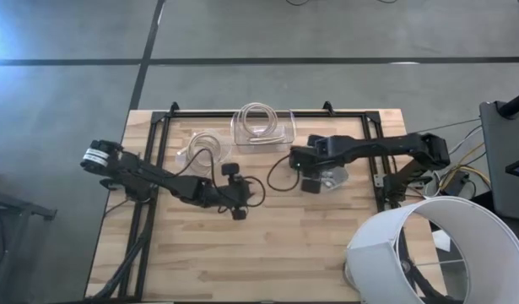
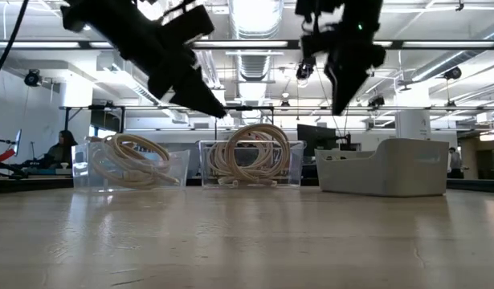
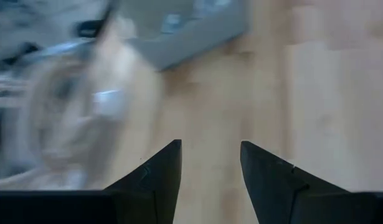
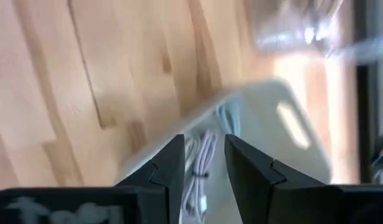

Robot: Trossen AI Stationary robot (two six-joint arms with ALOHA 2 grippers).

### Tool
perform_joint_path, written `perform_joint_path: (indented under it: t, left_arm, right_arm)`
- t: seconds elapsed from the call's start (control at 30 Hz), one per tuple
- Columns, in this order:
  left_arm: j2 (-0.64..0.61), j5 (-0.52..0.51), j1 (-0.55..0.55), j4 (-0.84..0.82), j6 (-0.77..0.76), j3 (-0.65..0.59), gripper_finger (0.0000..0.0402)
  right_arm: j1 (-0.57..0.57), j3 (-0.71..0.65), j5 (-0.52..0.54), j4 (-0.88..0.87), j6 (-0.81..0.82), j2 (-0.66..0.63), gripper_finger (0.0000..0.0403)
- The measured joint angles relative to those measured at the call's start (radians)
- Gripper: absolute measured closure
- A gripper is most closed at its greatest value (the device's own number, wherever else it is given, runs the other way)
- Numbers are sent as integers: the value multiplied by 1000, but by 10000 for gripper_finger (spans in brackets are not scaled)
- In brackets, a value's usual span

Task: Pick & Place USB Port
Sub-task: Return to Home Position

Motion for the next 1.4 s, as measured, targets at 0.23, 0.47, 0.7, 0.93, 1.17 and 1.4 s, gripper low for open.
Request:
perform_joint_path:
  t: [0.23, 0.47, 0.7, 0.93, 1.17, 1.4]
  left_arm:
    - [-185, -220, -26, -277, -54, 0, 234]
    - [-417, -314, -69, -352, -176, -106, 234]
    - [-623, -243, -82, -284, -228, -312, 234]
    - [-794, -144, -84, 66, -45, -508, 234]
    - [-945, -50, -84, 172, 40, -609, 234]
    - [-1069, -49, -84, 195, 36, -699, 234]
  right_arm:
    - [20, 99, -2, 20, -70, -42, 310]
    - [26, -15, -116, 226, -175, -159, 326]
    - [23, -248, -141, 459, -184, -390, 339]
    - [23, -563, -144, 864, -185, -634, 344]
    - [23, -786, -145, 1049, -110, -830, 345]
    - [23, -924, -141, 1122, -66, -987, 340]
